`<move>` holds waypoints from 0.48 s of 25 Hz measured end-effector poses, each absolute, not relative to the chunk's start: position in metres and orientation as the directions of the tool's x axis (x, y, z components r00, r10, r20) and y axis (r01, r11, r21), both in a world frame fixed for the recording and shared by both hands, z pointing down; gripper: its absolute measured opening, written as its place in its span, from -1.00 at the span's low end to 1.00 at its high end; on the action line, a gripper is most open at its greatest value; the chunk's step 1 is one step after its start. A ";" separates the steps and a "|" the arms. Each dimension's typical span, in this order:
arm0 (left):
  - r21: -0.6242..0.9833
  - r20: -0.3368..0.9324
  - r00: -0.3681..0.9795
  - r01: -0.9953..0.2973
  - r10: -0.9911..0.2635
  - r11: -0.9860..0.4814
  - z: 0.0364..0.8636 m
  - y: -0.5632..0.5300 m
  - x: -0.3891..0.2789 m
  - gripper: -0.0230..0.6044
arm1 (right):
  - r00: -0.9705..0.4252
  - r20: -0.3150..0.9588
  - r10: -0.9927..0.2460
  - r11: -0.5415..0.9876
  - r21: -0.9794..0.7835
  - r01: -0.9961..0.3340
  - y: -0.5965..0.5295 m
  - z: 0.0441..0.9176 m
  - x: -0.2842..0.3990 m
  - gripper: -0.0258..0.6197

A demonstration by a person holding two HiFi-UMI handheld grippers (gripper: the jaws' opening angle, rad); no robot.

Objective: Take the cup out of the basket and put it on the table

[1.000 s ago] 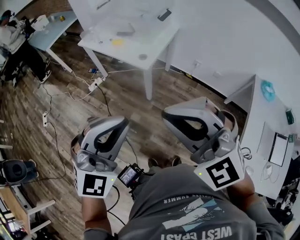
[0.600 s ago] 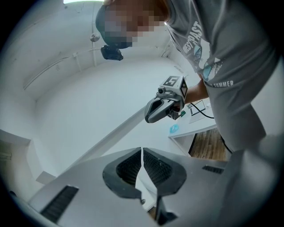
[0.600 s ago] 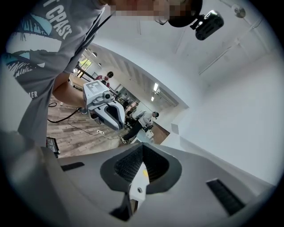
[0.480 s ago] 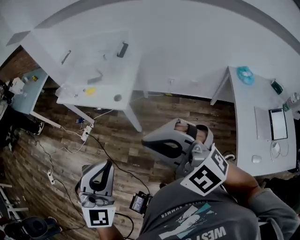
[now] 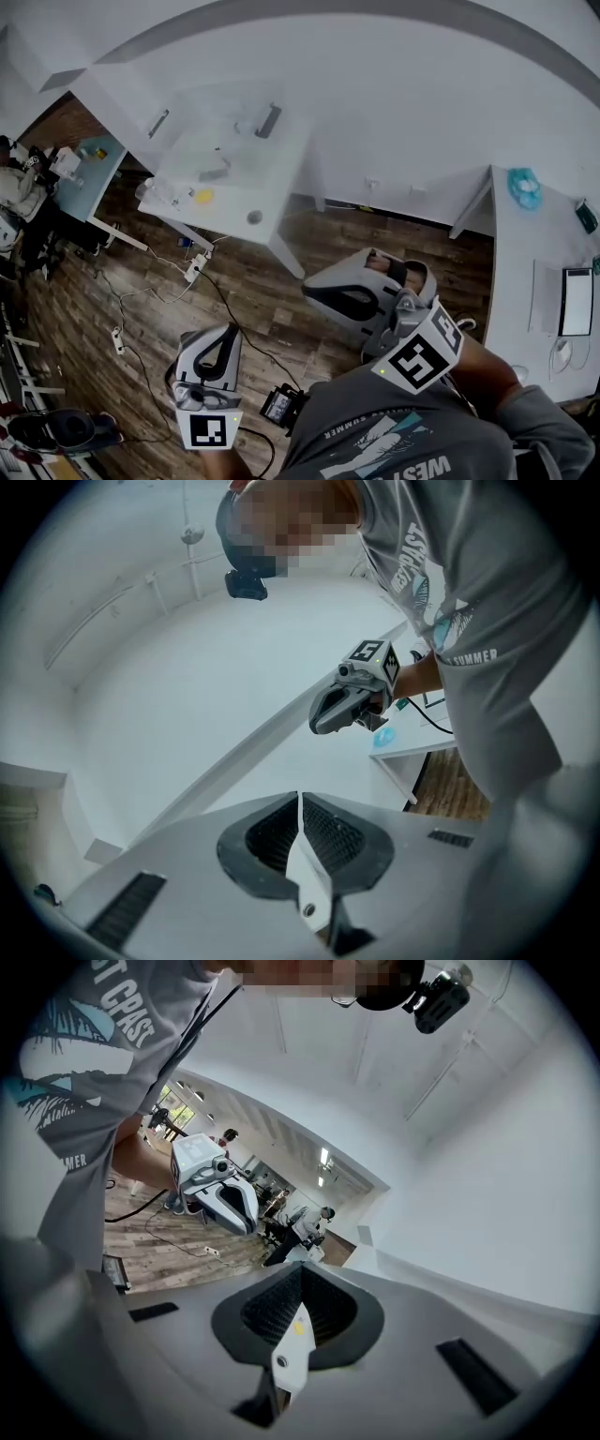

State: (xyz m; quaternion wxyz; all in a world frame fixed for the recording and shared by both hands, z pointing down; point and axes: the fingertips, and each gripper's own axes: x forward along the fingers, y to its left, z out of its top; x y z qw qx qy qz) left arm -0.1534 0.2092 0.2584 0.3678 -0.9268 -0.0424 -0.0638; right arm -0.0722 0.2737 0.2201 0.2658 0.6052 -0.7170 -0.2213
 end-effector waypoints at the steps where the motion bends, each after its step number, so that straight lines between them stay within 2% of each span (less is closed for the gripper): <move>1: -0.677 0.149 0.989 0.119 0.022 -0.727 0.258 0.210 -0.146 -0.85 | -0.131 0.109 -0.985 0.170 0.640 -0.749 0.274 0.220 -0.063 -0.89; 12: -0.667 0.191 0.981 0.143 0.018 -0.731 0.265 0.186 -0.109 -0.85 | -0.129 0.108 -0.986 0.168 0.596 -0.785 0.247 0.234 -0.030 -0.89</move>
